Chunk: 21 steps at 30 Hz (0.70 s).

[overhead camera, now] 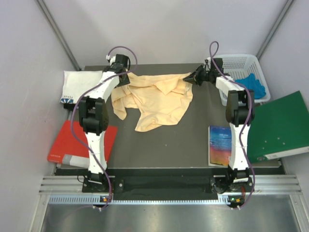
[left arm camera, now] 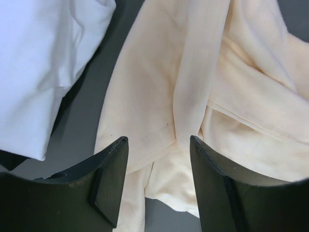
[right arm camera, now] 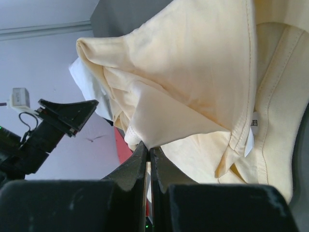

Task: Fold and stack the t-shirts
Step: Flatten out the tshirt

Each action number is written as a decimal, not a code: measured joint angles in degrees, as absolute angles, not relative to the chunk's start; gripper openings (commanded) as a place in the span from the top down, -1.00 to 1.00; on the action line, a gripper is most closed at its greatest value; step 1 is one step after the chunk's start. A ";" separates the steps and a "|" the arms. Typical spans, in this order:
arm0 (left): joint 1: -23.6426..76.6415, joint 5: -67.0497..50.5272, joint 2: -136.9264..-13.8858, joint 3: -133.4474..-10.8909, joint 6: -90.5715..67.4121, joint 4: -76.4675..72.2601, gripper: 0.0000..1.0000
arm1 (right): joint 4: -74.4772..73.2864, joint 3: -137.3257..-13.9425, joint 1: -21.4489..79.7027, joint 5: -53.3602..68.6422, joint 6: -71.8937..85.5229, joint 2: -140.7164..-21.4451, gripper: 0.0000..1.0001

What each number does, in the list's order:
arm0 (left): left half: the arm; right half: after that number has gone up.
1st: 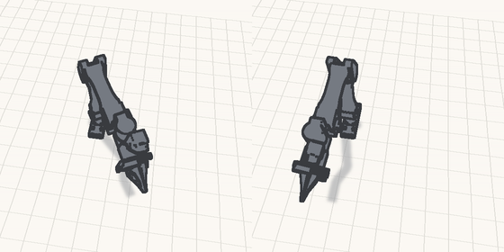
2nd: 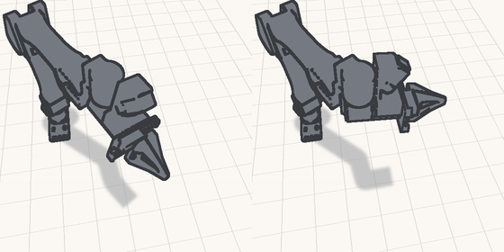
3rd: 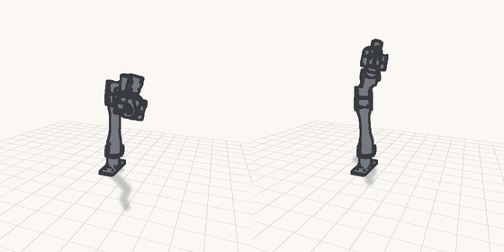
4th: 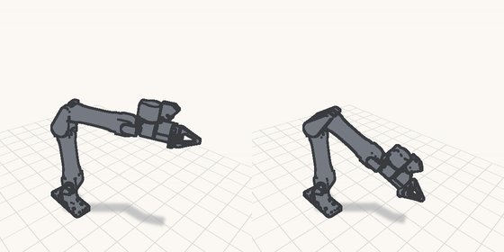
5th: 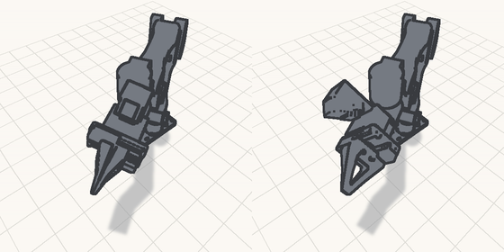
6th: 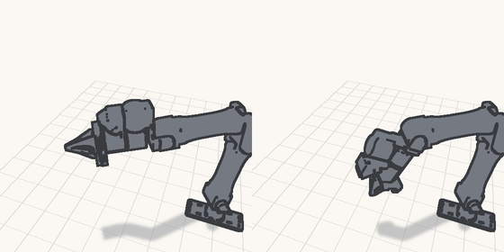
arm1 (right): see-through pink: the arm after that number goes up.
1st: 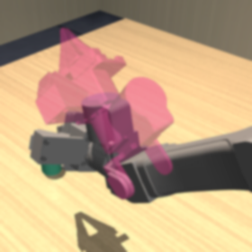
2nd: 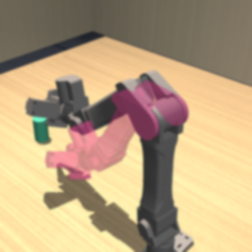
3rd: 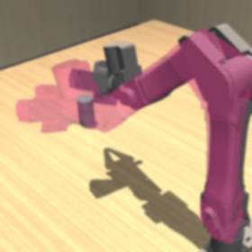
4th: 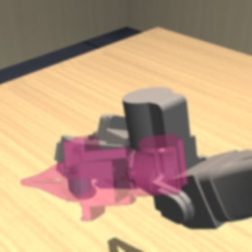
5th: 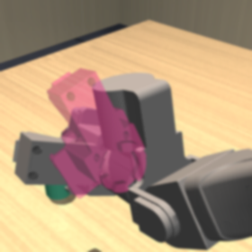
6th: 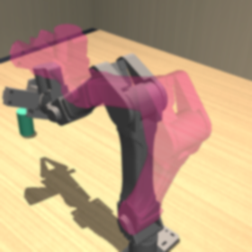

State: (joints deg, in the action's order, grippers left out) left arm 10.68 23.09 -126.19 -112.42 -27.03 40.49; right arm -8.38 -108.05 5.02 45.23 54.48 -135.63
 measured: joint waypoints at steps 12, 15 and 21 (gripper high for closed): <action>9.78 21.39 -125.01 -113.27 -26.65 39.66 -0.12 | -8.14 -107.92 5.26 45.23 54.65 -135.63 1.00; 9.78 20.16 -126.41 -114.41 -26.68 39.20 -0.04 | -8.14 -107.92 5.26 45.23 54.65 -135.63 1.00; 9.80 17.41 -129.01 -114.65 -26.98 39.03 0.09 | -8.12 -107.85 5.26 45.23 54.70 -135.63 1.00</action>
